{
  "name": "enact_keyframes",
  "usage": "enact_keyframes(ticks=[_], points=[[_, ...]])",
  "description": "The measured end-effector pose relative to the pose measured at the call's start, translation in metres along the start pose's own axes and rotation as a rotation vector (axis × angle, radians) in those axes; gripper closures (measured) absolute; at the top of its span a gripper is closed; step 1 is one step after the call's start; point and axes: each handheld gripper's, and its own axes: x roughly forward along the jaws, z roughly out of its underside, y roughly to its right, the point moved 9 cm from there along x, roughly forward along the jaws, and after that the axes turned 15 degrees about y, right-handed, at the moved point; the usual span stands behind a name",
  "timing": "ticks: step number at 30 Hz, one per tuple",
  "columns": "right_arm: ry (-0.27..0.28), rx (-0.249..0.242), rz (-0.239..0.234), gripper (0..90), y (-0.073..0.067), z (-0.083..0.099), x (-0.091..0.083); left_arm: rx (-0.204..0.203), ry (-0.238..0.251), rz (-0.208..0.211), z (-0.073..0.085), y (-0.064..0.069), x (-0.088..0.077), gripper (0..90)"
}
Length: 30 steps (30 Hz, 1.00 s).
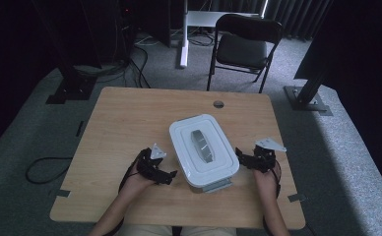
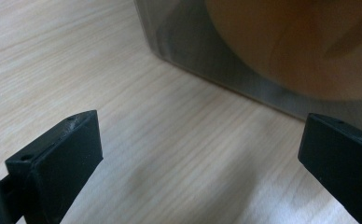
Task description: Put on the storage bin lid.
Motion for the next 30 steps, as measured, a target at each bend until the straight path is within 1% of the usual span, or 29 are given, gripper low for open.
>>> enact_keyframes(ticks=[2,4,7,8,12,13,15,16,19,24,27,30], points=[[-0.014,0.011,-0.016,12.9,-0.004,0.009,0.002,-0.002,0.002,-0.002,-0.002,0.000,0.002,0.3],[-0.025,0.004,-0.024,12.9,-0.010,0.016,0.004,-0.005,0.008,-0.002,-0.003,-0.001,0.004,0.3],[-0.032,-0.005,-0.050,12.9,-0.020,0.022,0.006,-0.011,0.013,-0.001,-0.005,-0.001,0.006,0.3],[-0.035,-0.007,-0.057,14.6,-0.024,0.023,0.006,-0.009,0.012,-0.001,-0.006,-0.001,0.006,0.3],[-0.028,0.017,-0.063,14.2,-0.026,0.026,0.005,-0.012,0.019,-0.004,-0.008,-0.002,0.007,0.3],[-0.024,0.024,-0.067,14.2,-0.026,0.026,0.005,-0.017,0.024,-0.005,-0.009,-0.002,0.007,0.3],[-0.028,0.030,-0.083,14.5,-0.028,0.027,0.003,-0.012,0.025,-0.004,-0.010,-0.002,0.007,0.3],[-0.029,0.032,-0.092,14.4,-0.031,0.027,0.003,-0.013,0.027,-0.005,-0.011,-0.002,0.007,0.3],[-0.029,0.037,-0.115,15.0,-0.038,0.029,0.001,0.005,0.015,-0.019,-0.011,-0.005,0.006,0.3],[-0.041,0.044,-0.140,15.0,-0.050,0.033,-0.002,-0.004,0.018,-0.030,-0.009,-0.011,0.001,0.3],[-0.053,0.032,-0.161,15.0,-0.058,0.035,-0.003,-0.009,0.020,-0.040,-0.008,-0.015,-0.003,0.4],[-0.054,-0.002,-0.142,15.0,-0.066,0.036,-0.005,-0.017,0.023,-0.042,-0.007,-0.017,-0.005,0.3]])
